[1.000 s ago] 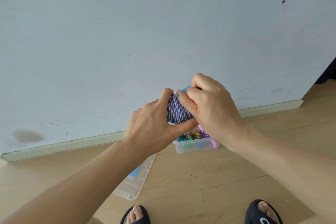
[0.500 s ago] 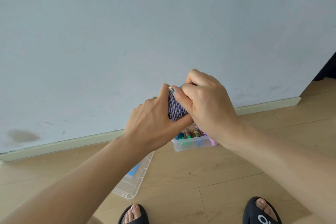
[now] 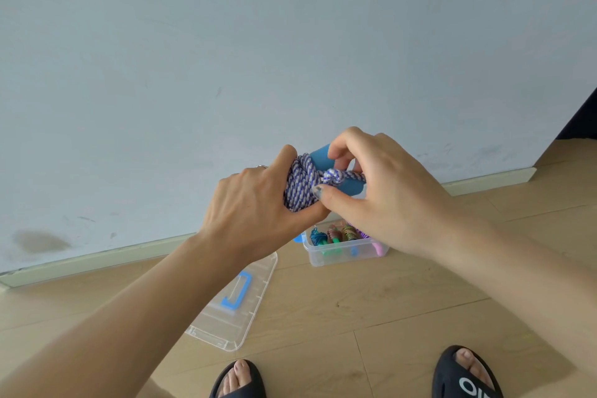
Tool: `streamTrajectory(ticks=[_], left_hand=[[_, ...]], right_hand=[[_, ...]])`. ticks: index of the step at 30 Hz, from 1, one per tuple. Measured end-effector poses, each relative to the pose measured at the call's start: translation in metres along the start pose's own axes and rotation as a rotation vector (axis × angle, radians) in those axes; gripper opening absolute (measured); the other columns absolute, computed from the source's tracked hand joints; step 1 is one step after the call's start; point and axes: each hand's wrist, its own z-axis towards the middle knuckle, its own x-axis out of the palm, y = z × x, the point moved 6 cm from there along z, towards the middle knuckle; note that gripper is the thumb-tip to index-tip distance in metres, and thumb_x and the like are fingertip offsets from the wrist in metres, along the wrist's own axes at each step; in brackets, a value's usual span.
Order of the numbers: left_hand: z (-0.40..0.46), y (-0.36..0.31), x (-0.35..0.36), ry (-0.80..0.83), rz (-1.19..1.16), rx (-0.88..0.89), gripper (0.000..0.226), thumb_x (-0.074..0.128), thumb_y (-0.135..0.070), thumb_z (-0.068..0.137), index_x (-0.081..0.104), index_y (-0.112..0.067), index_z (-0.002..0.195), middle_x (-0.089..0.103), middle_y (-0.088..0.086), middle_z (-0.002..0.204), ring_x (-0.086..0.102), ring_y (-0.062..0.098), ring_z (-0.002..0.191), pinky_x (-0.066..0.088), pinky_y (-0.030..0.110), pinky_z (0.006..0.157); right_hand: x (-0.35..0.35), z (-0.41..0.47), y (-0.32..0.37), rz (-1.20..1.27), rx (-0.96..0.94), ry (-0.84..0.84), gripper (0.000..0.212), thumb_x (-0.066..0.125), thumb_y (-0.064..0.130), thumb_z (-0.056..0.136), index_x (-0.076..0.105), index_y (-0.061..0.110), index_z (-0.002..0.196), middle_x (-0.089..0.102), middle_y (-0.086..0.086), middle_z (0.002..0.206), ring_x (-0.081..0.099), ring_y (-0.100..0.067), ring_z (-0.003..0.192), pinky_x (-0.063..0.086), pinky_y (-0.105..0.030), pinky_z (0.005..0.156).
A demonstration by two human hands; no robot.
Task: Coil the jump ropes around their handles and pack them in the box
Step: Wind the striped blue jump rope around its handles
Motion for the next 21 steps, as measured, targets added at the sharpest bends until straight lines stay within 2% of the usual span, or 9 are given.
streamTrajectory(ticks=[3,6,9,12,16,19,21], left_hand=[[0.002,0.001,0.000,0.007,0.029,-0.011,0.058,0.045,-0.081,0.074,0.038,-0.026,0.091,0.051,-0.003,0.054,0.053,0.019,0.052,0.045,0.033,0.051],[0.002,0.001,0.001,0.028,0.043,-0.005,0.061,0.044,-0.084,0.072,0.039,-0.027,0.094,0.052,-0.004,0.055,0.054,0.019,0.053,0.044,0.033,0.052],[0.002,0.000,0.004,0.044,0.067,0.007,0.061,0.046,-0.083,0.071,0.038,-0.027,0.092,0.051,-0.005,0.056,0.052,0.016,0.052,0.042,0.032,0.050],[0.002,-0.001,0.005,0.057,0.097,0.023,0.061,0.045,-0.083,0.070,0.038,-0.027,0.092,0.052,-0.005,0.056,0.052,0.017,0.052,0.040,0.031,0.049],[0.003,-0.003,0.007,0.077,0.171,0.066,0.061,0.042,-0.084,0.069,0.037,-0.028,0.092,0.051,-0.006,0.057,0.050,0.016,0.052,0.037,0.029,0.048],[0.001,-0.003,0.011,0.118,0.196,0.080,0.061,0.041,-0.085,0.068,0.036,-0.029,0.092,0.050,-0.006,0.059,0.051,0.016,0.054,0.039,0.030,0.050],[0.000,-0.003,0.012,0.126,0.209,0.088,0.061,0.040,-0.085,0.068,0.036,-0.029,0.092,0.050,-0.006,0.059,0.051,0.016,0.054,0.040,0.030,0.050]], right_hand=[[-0.007,-0.001,-0.012,0.020,0.044,0.064,0.035,0.066,0.033,0.083,0.051,0.032,0.115,0.057,0.018,0.101,0.045,-0.005,0.095,0.041,-0.018,0.076],[-0.010,0.003,-0.020,-0.004,0.044,0.103,0.025,0.064,0.021,0.086,0.060,0.031,0.109,0.057,0.016,0.097,0.052,-0.005,0.088,0.050,-0.028,0.071],[-0.009,0.006,-0.022,-0.069,0.011,0.158,0.008,0.064,0.023,0.090,0.067,0.025,0.097,0.055,0.013,0.091,0.053,-0.006,0.084,0.043,-0.025,0.071],[-0.005,0.009,-0.021,-0.164,-0.025,0.203,0.009,0.058,0.025,0.096,0.065,0.019,0.094,0.055,0.007,0.092,0.049,-0.009,0.084,0.038,-0.026,0.072],[0.002,0.005,-0.029,-0.009,0.106,0.261,0.010,0.053,0.026,0.099,0.058,0.021,0.091,0.056,0.010,0.084,0.050,0.000,0.068,0.036,-0.015,0.060],[0.011,0.000,-0.036,0.076,0.207,0.334,0.010,0.053,0.024,0.098,0.057,0.022,0.090,0.052,0.010,0.067,0.048,0.001,0.052,0.039,-0.014,0.050],[0.013,-0.001,-0.037,0.109,0.246,0.368,0.009,0.052,0.023,0.097,0.057,0.023,0.090,0.052,0.010,0.066,0.047,0.000,0.050,0.038,-0.015,0.049]])
